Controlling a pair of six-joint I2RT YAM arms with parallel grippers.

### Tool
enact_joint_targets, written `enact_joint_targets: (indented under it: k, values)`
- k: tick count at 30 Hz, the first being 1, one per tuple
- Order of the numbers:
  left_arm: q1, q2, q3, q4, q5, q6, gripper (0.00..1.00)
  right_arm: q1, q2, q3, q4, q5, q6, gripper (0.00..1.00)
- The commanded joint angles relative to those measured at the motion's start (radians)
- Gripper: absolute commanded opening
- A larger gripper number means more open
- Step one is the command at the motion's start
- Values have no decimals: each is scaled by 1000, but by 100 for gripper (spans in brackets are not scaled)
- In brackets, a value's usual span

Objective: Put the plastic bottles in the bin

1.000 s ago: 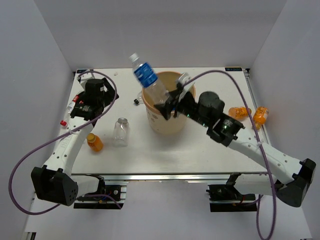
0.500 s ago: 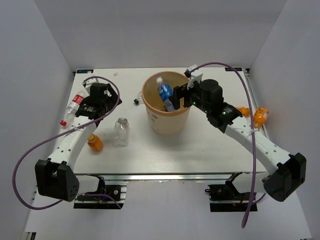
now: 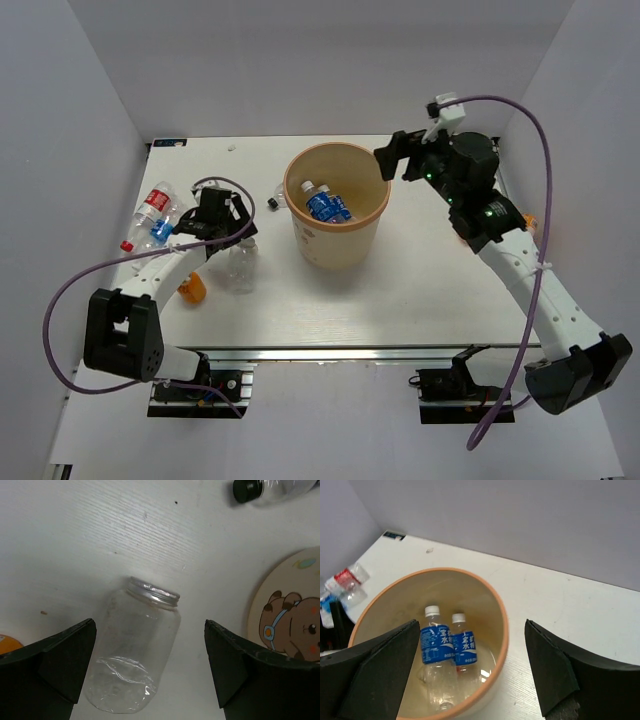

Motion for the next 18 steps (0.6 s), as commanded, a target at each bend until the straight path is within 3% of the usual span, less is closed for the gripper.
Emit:
enact_joint_targets:
  k: [1,5,7,15,18]
  values:
    - [-50,5,-18,36,-17,50,98,-102,-55,-42,-6,-16,79,89]
    - [-88,65,-9,-10,-141,44,98,-213,-95,-102,0,-116,125,89]
    - [-100,91,-24,-15,-154,45,98,-241,-110,-117,-4,-93,130,89]
    - [-113,142,-49,33,-71,53,98,-285,-127,-180,2,-74,147,89]
    - [-116,152,-64,53,-31,56,94,-296,-124,-197,6,-96,158,89]
